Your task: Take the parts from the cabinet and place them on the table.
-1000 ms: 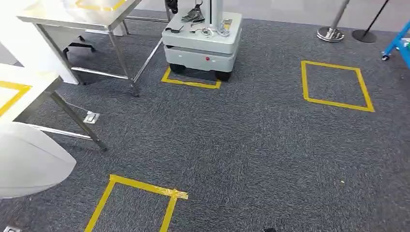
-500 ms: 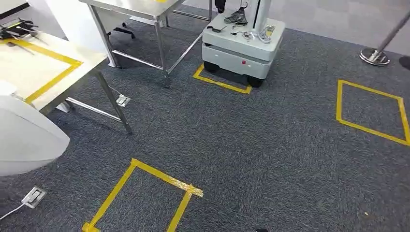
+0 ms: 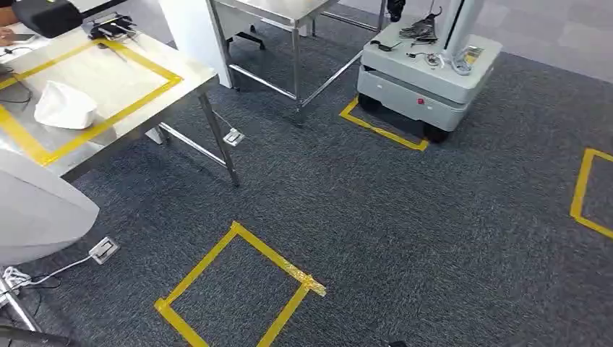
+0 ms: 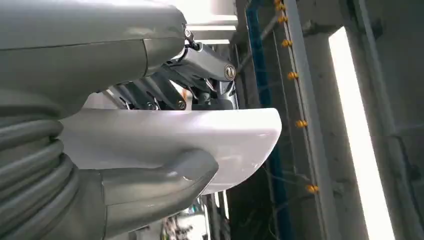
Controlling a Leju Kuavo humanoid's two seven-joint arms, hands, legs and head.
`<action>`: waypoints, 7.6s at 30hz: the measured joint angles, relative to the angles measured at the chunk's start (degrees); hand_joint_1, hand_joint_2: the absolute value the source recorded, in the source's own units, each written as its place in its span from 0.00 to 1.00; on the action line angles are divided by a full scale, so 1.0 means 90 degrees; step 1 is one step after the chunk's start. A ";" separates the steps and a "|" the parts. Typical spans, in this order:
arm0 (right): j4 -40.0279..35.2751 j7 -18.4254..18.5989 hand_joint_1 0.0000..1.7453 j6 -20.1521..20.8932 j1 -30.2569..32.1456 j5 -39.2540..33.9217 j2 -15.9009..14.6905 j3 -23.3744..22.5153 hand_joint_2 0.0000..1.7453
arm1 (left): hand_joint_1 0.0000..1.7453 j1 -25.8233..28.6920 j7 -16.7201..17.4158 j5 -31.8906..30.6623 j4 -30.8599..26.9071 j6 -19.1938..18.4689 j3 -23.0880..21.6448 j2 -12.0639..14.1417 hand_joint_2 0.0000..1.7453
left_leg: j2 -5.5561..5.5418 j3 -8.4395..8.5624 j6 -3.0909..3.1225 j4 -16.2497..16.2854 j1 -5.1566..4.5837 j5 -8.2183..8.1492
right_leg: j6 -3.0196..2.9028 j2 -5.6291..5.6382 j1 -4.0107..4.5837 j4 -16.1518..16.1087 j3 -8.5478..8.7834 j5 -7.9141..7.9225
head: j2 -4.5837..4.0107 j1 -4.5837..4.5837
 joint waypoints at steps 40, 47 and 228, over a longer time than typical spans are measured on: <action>0.0000 0.0182 0.00 -0.0080 -0.0107 -0.0049 0.0085 0.0019 0.00 | 1.00 -0.0424 0.0177 -0.0304 0.0010 0.0066 0.0124 -0.0095 1.00 | 0.0286 0.0967 0.0329 -0.1870 -0.0060 0.0928 | 0.0258 -0.0641 0.0077 0.0120 0.0122 -0.0186 | 0.0000 0.0015; 0.0000 0.0202 0.00 -0.0141 -0.0046 -0.0211 0.0090 -0.0061 0.00 | 1.00 -0.0425 0.0199 -0.0304 0.0044 0.0051 0.0049 -0.0141 1.00 | 0.0054 0.0897 0.0430 -0.1854 -0.0015 0.0970 | 0.0366 0.0240 -0.0015 0.1831 -0.0766 -0.0816 | 0.0000 0.0027; 0.0017 0.0392 0.00 -0.0464 0.0052 0.0457 -0.0155 -0.0406 0.00 | 0.00 0.0710 -0.1270 -1.0402 0.1078 0.7929 -0.0867 -0.1761 0.00 | 0.0064 0.1202 0.0606 -0.1996 -0.0125 0.0807 | 0.0488 0.0294 -0.0069 0.0450 -0.0642 -0.0085 | 0.0000 -0.0095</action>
